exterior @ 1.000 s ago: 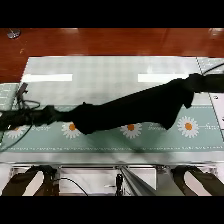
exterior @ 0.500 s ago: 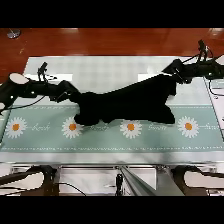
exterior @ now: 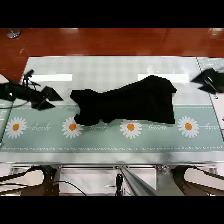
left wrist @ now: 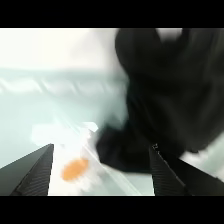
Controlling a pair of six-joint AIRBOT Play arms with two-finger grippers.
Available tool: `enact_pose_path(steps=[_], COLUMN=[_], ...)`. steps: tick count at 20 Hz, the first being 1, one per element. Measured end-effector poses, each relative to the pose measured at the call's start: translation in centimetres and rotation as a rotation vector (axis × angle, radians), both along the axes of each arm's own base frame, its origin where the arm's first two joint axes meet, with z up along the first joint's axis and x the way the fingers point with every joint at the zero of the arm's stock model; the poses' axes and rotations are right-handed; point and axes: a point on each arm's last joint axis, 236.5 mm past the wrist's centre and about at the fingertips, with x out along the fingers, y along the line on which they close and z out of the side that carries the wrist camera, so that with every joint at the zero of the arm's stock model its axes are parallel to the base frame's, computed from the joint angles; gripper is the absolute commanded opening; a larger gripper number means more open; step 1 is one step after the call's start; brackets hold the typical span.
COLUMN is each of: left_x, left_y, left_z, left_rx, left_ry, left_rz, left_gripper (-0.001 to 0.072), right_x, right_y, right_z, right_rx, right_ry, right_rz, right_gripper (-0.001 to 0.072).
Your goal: Fold the shirts.
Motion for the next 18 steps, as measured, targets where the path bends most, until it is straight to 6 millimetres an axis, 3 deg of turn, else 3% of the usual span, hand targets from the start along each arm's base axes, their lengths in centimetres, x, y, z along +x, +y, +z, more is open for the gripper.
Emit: enact_pose_path(steps=[3, 5, 10, 11, 12, 18], left_x=[-2.0, -2.6, -3.8, -4.0, -4.1, -3.3], left_y=[-4.0, -6.2, -11.0, -11.7, -12.0, -13.1], left_z=[-1.5, -2.5, -4.3, -4.5, -4.8, -4.4], left_rx=[-0.132, -0.164, -0.206, -0.213, -0.212, -0.211], left_ry=[0.011, 0.007, 0.009, 0.01, 0.008, -0.063], left_rz=[-0.013, -0.02, -0.087, -0.1, -0.112, -0.184], left_gripper=[0.0703, 0.0703, 0.0691, 0.0489, 0.0043, 0.0029], right_x=[-4.6, -6.9, -9.3, -9.5, -9.7, -11.4], right_y=[-1.6, -1.4, 0.1, 0.4, 0.6, 2.4], right_z=[-3.3, -5.3, -7.4, -7.5, -7.6, -8.8], right_rx=[0.004, 0.023, 0.073, 0.081, 0.086, 0.096], right_ry=[0.049, 0.073, 0.095, 0.098, 0.103, 0.179], right_rz=[-0.123, -0.164, -0.18, -0.175, -0.17, -0.099], right_gripper=[0.0625, 0.0625, 0.0625, 0.0625, 0.0625, 0.0625])
